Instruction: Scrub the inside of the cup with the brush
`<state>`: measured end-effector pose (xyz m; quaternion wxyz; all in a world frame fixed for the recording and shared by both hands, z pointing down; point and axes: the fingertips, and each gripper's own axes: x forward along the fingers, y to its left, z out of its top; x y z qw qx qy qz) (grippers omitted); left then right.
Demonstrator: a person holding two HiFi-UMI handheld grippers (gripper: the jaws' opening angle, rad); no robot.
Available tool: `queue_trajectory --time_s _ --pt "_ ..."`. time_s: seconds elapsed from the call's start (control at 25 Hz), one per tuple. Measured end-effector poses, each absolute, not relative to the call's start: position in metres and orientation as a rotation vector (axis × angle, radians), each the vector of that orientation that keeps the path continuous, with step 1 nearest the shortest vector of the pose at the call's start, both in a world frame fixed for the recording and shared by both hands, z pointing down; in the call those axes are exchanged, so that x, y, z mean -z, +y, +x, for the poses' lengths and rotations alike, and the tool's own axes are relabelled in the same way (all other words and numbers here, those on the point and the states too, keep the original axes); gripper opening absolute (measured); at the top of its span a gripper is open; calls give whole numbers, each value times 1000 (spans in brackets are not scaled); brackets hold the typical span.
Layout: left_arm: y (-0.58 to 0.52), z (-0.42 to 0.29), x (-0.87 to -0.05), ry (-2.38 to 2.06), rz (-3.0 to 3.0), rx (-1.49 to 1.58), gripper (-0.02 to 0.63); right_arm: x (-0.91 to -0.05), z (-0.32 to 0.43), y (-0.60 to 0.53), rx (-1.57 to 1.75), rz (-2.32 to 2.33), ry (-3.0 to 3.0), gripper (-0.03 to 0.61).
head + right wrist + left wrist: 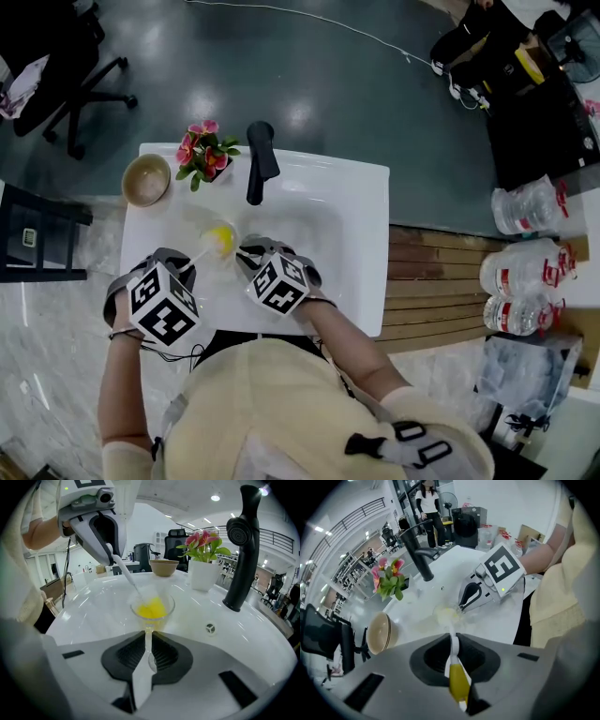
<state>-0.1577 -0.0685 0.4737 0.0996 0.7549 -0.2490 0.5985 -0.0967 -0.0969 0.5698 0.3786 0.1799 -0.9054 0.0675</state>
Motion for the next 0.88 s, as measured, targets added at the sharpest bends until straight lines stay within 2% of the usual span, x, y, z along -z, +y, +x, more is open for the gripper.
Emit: queue_trajectory --time_s 0.48,0.88 --pt "-71 -136 -449 -462 2262 -2277 44 -569 -95 -96 -168 469 -2291 52" --pt "-73 -144 -431 -405 2269 -2259 44 -567 -94 -96 -73 483 -2273 51"
